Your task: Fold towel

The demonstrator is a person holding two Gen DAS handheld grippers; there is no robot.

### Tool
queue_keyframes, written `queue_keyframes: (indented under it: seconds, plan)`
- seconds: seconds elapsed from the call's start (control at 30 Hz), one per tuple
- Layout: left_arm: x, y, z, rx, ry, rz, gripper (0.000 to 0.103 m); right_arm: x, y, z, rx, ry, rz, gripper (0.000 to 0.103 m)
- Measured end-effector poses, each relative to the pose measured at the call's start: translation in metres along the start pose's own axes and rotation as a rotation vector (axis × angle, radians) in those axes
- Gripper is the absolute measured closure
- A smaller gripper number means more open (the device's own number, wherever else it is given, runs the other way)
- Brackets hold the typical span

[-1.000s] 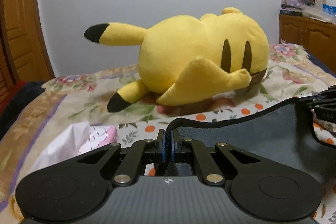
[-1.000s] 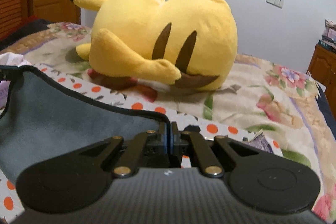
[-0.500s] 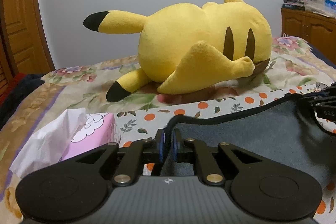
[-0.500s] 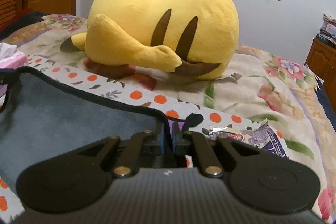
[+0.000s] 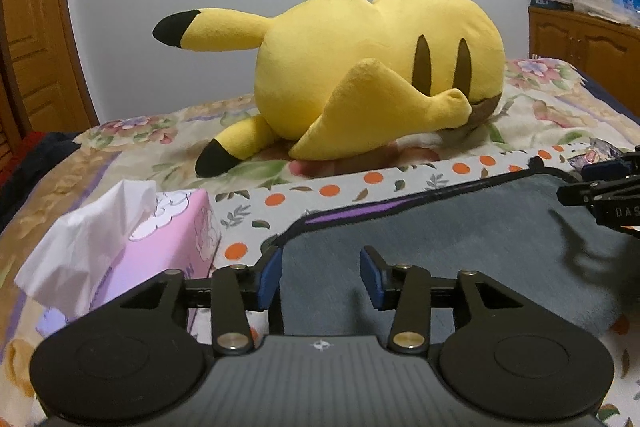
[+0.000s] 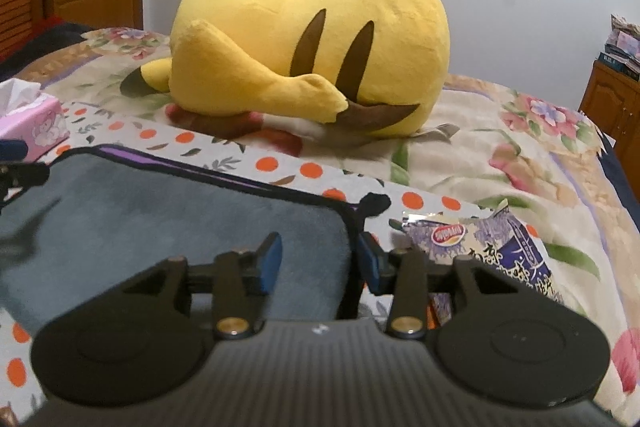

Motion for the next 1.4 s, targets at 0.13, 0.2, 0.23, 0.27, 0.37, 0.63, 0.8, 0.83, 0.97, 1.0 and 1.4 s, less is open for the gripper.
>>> queue_keyframes:
  seconds: [0.13, 0.2, 0.23, 0.27, 0.37, 0.63, 0.8, 0.83, 0.97, 1.0, 1.4]
  plan:
    - [-0.002, 0.004, -0.008, -0.013, -0.005, -0.012, 0.043, -0.004, -0.002, -0.011, 0.022, -0.005, 0.021, 0.047]
    - [-0.003, 0.007, -0.012, -0.022, -0.007, -0.012, 0.040, -0.008, -0.003, -0.015, 0.026, -0.010, 0.022, 0.041]
    - [-0.003, 0.008, -0.015, -0.028, -0.011, -0.012, 0.037, -0.010, -0.003, -0.017, 0.028, -0.015, 0.024, 0.040]
    - [-0.004, 0.009, -0.017, -0.030, -0.012, -0.012, 0.035, -0.012, -0.003, -0.019, 0.030, -0.019, 0.029, 0.038]
    - [-0.004, 0.014, -0.025, -0.043, -0.014, -0.010, 0.029, -0.018, -0.002, -0.028, 0.032, -0.021, 0.044, 0.028]
    - [-0.004, 0.027, -0.049, -0.082, -0.018, -0.005, 0.016, -0.025, -0.005, -0.053, 0.044, -0.012, 0.054, 0.012]
    - [-0.005, 0.031, -0.061, -0.065, -0.020, -0.002, 0.008, -0.026, -0.004, -0.068, 0.037, -0.001, 0.062, 0.004]
    - [-0.005, 0.032, -0.064, -0.062, -0.021, -0.006, 0.007, -0.026, -0.003, -0.071, 0.037, 0.001, 0.066, 0.004]
    - [-0.007, 0.034, -0.074, -0.073, -0.019, -0.015, 0.006, -0.027, 0.001, -0.081, 0.022, 0.007, 0.075, 0.000]
    - [-0.007, 0.034, -0.077, -0.073, -0.016, -0.013, 0.005, -0.027, 0.002, -0.084, 0.021, 0.009, 0.073, 0.000]
    - [-0.012, 0.041, -0.111, -0.064, -0.025, -0.007, 0.000, -0.029, 0.000, -0.114, 0.021, 0.021, 0.076, 0.000]
Point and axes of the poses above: each gripper's, at about its wrist camera, not at the fingertips, and z roughly the way its jaws point, y to its right, x to its top, the point moved 4 cm from there along z, roughly the way its jaws point, and after that the axes turned 14 degrees about z, right-handed, at the moved point
